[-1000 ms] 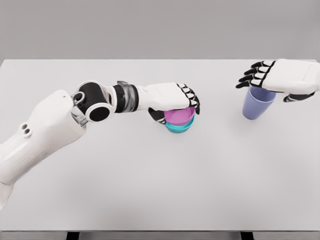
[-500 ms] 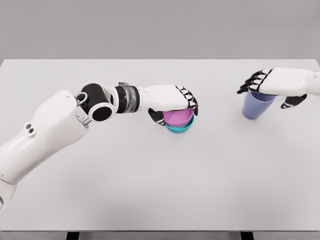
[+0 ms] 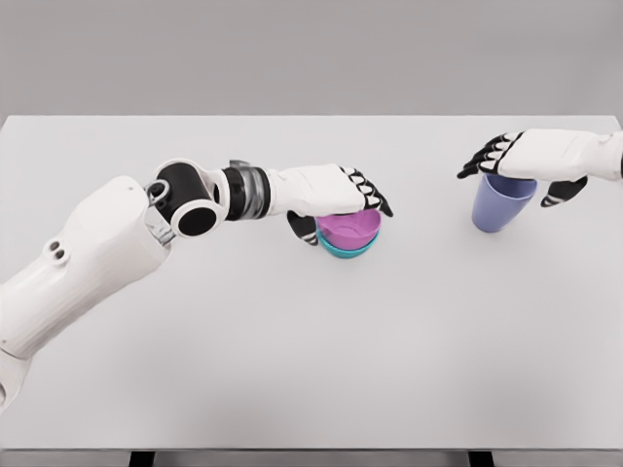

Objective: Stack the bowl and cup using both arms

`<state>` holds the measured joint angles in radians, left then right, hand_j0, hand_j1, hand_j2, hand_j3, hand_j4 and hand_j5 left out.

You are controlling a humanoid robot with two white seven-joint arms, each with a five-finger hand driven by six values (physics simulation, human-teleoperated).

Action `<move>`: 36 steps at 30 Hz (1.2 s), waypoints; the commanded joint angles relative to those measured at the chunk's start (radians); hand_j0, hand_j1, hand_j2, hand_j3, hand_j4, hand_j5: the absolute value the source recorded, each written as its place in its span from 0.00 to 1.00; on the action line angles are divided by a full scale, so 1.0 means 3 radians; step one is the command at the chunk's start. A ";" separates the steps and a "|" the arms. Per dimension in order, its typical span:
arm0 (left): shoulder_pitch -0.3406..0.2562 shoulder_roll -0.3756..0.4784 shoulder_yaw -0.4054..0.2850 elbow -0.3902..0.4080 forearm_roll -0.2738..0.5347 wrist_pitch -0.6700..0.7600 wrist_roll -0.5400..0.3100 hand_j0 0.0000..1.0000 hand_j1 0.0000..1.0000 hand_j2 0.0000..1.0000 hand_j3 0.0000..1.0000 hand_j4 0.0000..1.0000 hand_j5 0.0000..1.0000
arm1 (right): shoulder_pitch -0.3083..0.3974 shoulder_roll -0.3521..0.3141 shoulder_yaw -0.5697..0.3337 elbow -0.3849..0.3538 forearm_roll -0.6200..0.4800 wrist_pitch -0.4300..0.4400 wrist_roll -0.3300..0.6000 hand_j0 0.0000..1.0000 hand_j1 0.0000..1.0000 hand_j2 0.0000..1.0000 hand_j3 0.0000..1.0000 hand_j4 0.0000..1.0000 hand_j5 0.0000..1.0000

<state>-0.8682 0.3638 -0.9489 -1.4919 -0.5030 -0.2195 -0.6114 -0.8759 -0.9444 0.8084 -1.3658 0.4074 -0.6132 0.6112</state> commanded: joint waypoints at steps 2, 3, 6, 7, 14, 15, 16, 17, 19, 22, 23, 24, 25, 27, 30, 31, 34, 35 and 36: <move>-0.0005 0.0015 0.0003 -0.0018 0.0015 0.0000 0.0002 1.00 1.00 1.00 1.00 1.00 1.00 | -0.0021 0.0044 0.0010 0.0073 0.0002 0.0008 -0.0001 1.00 1.00 1.00 1.00 1.00 1.00; 0.0000 0.0020 0.0008 -0.0043 0.0025 0.0000 0.0002 1.00 1.00 1.00 1.00 1.00 1.00 | -0.0046 0.0075 0.0016 0.0145 0.0007 0.0008 -0.0001 1.00 1.00 1.00 1.00 1.00 1.00; 0.0000 0.0178 0.0034 -0.0314 0.0066 0.0000 0.0002 1.00 1.00 1.00 1.00 1.00 1.00 | -0.0072 0.0106 0.0026 0.0206 0.0033 0.0008 -0.0001 1.00 1.00 1.00 1.00 1.00 1.00; 0.0000 0.0239 0.0039 -0.0416 0.0127 0.0000 0.0002 1.00 1.00 1.00 1.00 1.00 1.00 | -0.0077 0.0116 0.0036 0.0216 0.0038 0.0008 -0.0001 1.00 1.00 1.00 1.00 1.00 1.00; 0.0010 0.0827 0.0560 -0.0779 0.1527 -0.0051 0.0002 1.00 1.00 1.00 1.00 1.00 1.00 | -0.0164 0.0198 0.0169 0.0452 0.0058 0.0008 -0.0001 1.00 1.00 1.00 1.00 1.00 1.00; 0.0015 0.0950 0.0591 -0.0780 0.1910 -0.0097 0.0002 1.00 1.00 1.00 1.00 1.00 1.00 | -0.0164 0.0198 0.0179 0.0467 0.0058 0.0008 -0.0001 1.00 1.00 1.00 1.00 1.00 1.00; 0.0026 0.1134 0.0586 -0.0780 0.2320 -0.0127 0.0002 1.00 1.00 1.00 1.00 1.00 1.00 | -0.0164 0.0198 0.0189 0.0477 0.0058 0.0008 -0.0001 1.00 1.00 1.00 1.00 1.00 1.00; 0.0066 0.1425 0.0591 -0.0780 0.2888 -0.0229 0.0002 1.00 1.00 1.00 1.00 1.00 1.00 | -0.0164 0.0198 0.0200 0.0482 0.0058 0.0008 -0.0001 1.00 1.00 1.00 1.00 1.00 1.00; 0.0158 0.1753 0.0596 -0.0774 0.3348 -0.0506 0.0002 1.00 1.00 1.00 1.00 1.00 1.00 | -0.0169 0.0208 0.0205 0.0528 0.0058 0.0008 -0.0001 1.00 1.00 1.00 1.00 1.00 1.00; 0.0444 0.2024 0.0744 -0.0728 0.3522 -0.0694 0.0002 1.00 1.00 1.00 1.00 1.00 1.00 | -0.0169 0.0213 0.0205 0.0533 0.0058 0.0008 -0.0001 1.00 1.00 1.00 1.00 1.00 1.00; 0.0608 0.2050 0.0857 -0.0728 0.3579 -0.0848 0.0002 1.00 1.00 1.00 1.00 1.00 1.00 | -0.0174 0.0213 0.0205 0.0533 0.0058 0.0008 -0.0001 1.00 1.00 1.00 1.00 1.00 1.00; 0.0843 0.2095 0.1060 -0.0734 0.3584 -0.1016 0.0002 1.00 1.00 1.00 1.00 1.00 1.00 | -0.0174 0.0213 0.0205 0.0533 0.0058 0.0008 -0.0001 1.00 1.00 1.00 1.00 1.00 1.00; 0.1114 0.2157 0.1266 -0.0723 0.3563 -0.1114 0.0002 1.00 1.00 1.00 1.00 1.00 1.00 | -0.0174 0.0213 0.0205 0.0549 0.0058 0.0008 -0.0001 0.96 0.96 0.96 0.96 0.96 0.96; 0.1426 0.2126 0.1567 -0.0682 0.3563 -0.1130 0.0002 1.00 1.00 1.00 1.00 1.00 1.00 | -0.0174 0.0228 0.0205 0.0549 0.0058 0.0008 -0.0001 0.89 0.89 0.89 0.89 0.89 0.89; 0.1631 0.2131 0.1828 -0.0585 0.3553 -0.1125 0.0002 1.00 1.00 1.00 1.00 1.00 1.00 | -0.0169 0.0259 0.0210 0.0564 0.0058 0.0008 -0.0001 0.83 0.83 0.83 0.83 0.83 0.83; 0.1662 0.2137 0.1844 -0.0585 0.3553 -0.1125 0.0002 1.00 1.00 1.00 1.00 1.00 1.00 | -0.0174 0.0274 0.0261 0.0605 0.0058 0.0008 -0.0001 0.80 0.80 0.80 0.80 0.80 0.80; 0.1667 0.2131 0.1869 -0.0575 0.3558 -0.1114 0.0002 1.00 1.00 1.00 1.00 1.00 1.00 | -0.0174 0.0300 0.0271 0.0615 0.0058 0.0008 -0.0001 0.77 0.77 0.77 0.77 0.77 0.77; 0.1667 0.2126 0.1869 -0.0580 0.3553 -0.1119 0.0002 1.00 1.00 1.00 1.00 1.00 1.00 | -0.0174 0.0300 0.0271 0.0620 0.0053 0.0008 -0.0001 0.74 0.74 0.74 0.74 0.74 0.74; 0.1667 0.2126 0.1870 -0.0575 0.3543 -0.1119 0.0002 1.00 1.00 1.00 1.00 1.00 1.00 | -0.0174 0.0300 0.0271 0.0620 0.0053 0.0008 -0.0001 0.73 0.73 0.73 0.73 0.73 0.73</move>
<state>-0.3666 1.0011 -0.4002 -1.6674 0.5535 -0.5555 -0.6111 -0.9296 -0.8568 0.8834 -1.1826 0.4182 -0.6043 0.6045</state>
